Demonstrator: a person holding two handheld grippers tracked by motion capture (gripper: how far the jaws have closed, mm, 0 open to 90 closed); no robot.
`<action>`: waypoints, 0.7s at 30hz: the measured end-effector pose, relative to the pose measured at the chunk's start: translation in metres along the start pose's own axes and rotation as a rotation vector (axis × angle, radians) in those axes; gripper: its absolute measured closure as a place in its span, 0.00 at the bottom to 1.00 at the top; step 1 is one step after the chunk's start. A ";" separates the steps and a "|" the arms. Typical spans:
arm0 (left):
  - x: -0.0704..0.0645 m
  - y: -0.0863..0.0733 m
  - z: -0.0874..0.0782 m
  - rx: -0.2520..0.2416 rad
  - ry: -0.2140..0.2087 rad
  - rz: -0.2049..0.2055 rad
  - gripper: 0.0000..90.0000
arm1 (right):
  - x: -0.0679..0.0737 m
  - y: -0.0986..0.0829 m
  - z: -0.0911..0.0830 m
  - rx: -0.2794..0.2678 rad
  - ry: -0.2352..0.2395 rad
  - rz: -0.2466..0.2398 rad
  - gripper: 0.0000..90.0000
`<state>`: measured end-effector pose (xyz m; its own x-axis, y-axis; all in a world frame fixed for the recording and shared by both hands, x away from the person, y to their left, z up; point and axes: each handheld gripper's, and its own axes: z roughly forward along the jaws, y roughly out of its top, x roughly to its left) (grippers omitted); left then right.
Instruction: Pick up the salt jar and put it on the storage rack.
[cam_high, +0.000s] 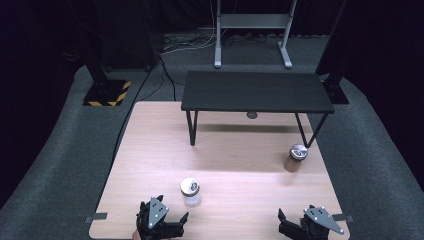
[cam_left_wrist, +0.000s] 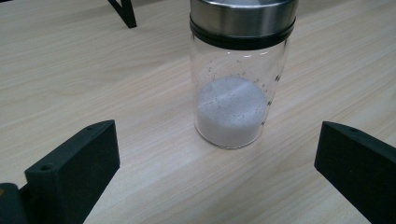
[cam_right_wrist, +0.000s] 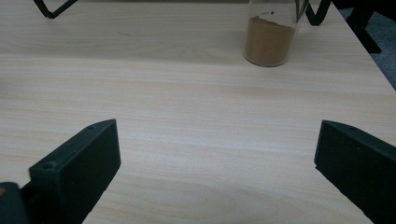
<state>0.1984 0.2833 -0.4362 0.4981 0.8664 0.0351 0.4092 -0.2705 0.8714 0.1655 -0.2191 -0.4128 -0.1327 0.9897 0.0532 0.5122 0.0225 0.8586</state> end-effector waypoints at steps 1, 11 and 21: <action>0.000 0.000 0.001 0.001 0.000 0.000 0.00 | 0.000 0.000 0.000 0.000 -0.004 0.001 0.00; -0.001 0.000 0.011 0.004 -0.006 -0.006 0.00 | 0.004 0.003 0.002 0.013 0.010 -0.019 0.00; -0.005 0.005 0.028 0.001 -0.004 -0.011 0.00 | 0.001 0.003 0.003 0.023 0.007 -0.013 0.00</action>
<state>0.2190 0.2664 -0.4459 0.4962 0.8679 0.0236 0.4156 -0.2613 0.8712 0.1690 -0.2177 -0.4119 -0.1458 0.9883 0.0454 0.5298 0.0392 0.8472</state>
